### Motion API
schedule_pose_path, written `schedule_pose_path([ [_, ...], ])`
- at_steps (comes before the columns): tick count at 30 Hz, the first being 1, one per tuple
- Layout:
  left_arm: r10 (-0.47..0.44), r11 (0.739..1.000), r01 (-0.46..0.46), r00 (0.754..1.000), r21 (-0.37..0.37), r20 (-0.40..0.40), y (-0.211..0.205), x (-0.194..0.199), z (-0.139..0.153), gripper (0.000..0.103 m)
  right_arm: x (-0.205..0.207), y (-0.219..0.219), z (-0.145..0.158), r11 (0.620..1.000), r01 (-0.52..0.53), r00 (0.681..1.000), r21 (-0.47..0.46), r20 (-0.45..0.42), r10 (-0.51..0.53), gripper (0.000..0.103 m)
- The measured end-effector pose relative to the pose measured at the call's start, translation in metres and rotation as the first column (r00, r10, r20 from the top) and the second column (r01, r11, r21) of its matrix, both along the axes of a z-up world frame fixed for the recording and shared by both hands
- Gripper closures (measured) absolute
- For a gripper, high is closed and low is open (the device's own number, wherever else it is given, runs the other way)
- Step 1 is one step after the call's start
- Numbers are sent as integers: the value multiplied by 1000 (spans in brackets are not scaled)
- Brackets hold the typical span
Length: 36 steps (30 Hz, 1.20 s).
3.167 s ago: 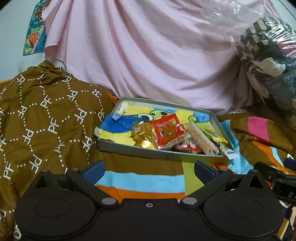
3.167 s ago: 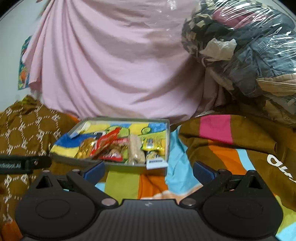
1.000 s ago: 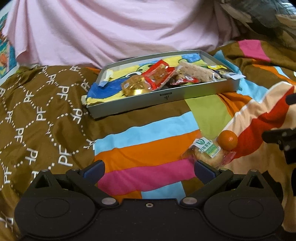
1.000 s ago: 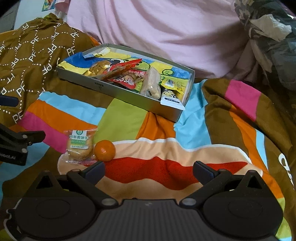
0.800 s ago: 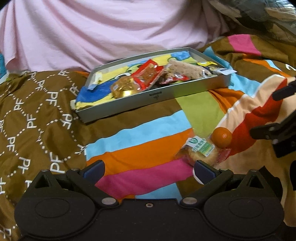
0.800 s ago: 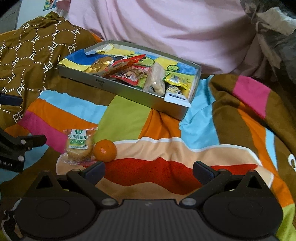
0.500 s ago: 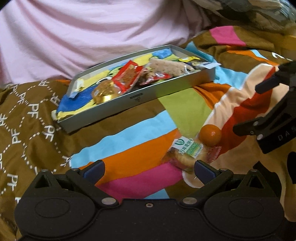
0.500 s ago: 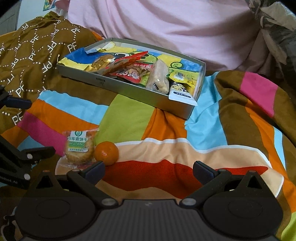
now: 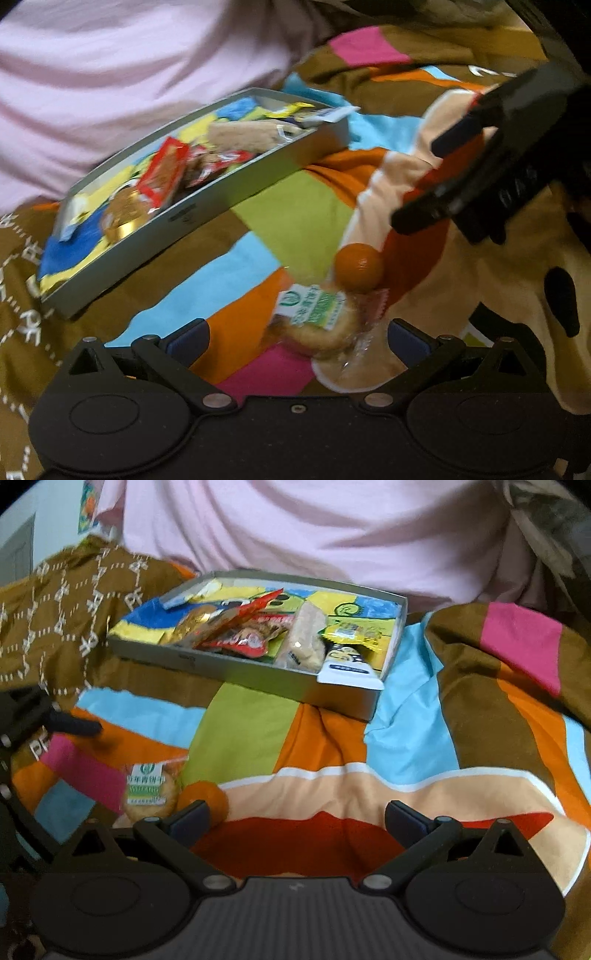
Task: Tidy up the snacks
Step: 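Grasp the wrapped round cake with left tool while right tool approaches the mandarin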
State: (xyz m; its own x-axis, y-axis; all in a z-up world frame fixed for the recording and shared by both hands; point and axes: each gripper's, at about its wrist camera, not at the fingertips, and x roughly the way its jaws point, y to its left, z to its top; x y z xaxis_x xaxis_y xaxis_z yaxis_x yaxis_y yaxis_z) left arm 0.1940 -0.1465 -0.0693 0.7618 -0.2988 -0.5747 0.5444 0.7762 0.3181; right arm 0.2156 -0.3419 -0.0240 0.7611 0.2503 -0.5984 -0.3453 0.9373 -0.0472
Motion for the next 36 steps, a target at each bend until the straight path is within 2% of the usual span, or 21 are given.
schedule_pose_path([
  [3,-29,1000,29,999,10,-14,-4,7,-3,1,2,-1,-1,999,-20,1000,45,-14,21,0],
  [6,-49,999,49,999,3,-17,-5,14,-3,3,2,3,-1,999,-31,1000,29,-2,32,0],
  [12,-78,997,75,995,-36,-66,2,24,-4,13,5,-1,-4,998,9,1000,59,-22,-8,0],
  [17,-77,996,72,993,-60,-91,6,24,-5,27,7,-6,-4,996,33,999,88,-31,-30,0],
  [19,-70,996,64,993,-63,-95,6,24,-6,29,8,-6,-4,995,35,999,90,-34,-32,0],
  [31,6,992,-22,992,-122,-128,14,25,-6,33,7,-5,-5,996,39,999,84,-40,-36,1],
  [36,118,963,-153,979,-221,-167,33,23,-5,34,7,-4,-7,997,34,998,76,-52,-30,1],
])
